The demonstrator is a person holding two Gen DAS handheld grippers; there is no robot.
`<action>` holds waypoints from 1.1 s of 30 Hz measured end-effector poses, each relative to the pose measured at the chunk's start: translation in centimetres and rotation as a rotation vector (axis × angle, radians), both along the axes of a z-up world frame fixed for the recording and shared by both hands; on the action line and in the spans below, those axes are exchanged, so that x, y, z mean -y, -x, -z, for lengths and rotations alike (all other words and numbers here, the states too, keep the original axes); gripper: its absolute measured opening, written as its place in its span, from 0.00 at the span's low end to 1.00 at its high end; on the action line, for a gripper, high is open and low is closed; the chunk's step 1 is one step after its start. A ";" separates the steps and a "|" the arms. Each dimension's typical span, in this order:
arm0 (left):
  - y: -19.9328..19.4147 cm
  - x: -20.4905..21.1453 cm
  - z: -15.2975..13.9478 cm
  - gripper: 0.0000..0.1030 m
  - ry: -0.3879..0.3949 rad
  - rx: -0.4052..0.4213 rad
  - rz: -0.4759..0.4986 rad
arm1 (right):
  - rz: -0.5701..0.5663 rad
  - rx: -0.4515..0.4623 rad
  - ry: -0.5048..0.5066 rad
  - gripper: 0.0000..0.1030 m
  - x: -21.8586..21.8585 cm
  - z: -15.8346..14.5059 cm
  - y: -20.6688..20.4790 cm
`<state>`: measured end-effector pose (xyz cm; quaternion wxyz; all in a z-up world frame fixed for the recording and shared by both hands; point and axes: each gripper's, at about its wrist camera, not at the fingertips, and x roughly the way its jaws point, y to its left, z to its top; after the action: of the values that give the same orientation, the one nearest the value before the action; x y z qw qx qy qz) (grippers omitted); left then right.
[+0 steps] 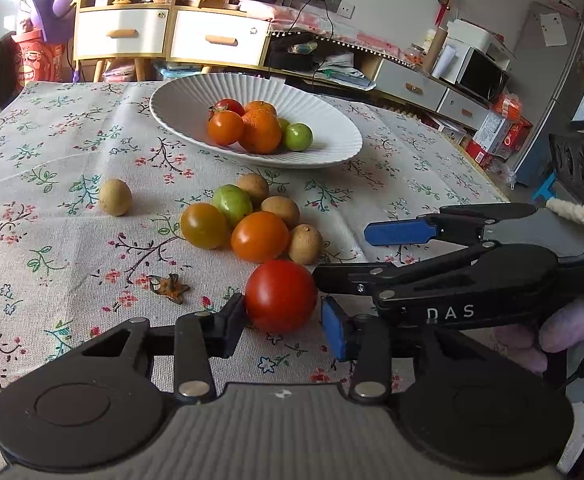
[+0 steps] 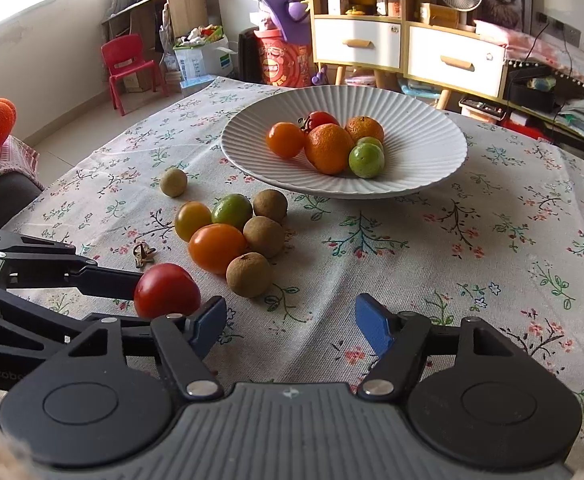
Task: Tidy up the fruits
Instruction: 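Grasp the large red tomato with the left tool while the right tool grasps a brown kiwi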
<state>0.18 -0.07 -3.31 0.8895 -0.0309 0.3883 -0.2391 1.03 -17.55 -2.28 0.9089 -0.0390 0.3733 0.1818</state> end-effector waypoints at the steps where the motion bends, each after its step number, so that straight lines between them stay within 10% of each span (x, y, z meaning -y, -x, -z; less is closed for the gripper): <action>1: 0.0 0.0 0.0 0.35 0.001 -0.003 0.000 | 0.000 -0.001 0.000 0.63 -0.1 0.0 0.0; 33: 0.1 0.6 -0.2 0.35 -0.051 -0.001 0.019 | -0.021 -0.026 -0.065 0.31 -1.4 -0.4 -0.5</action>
<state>0.04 -0.69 -3.13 0.8875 -0.0044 0.3948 -0.2376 1.57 -16.17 -1.92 0.9028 -0.0113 0.3784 0.2038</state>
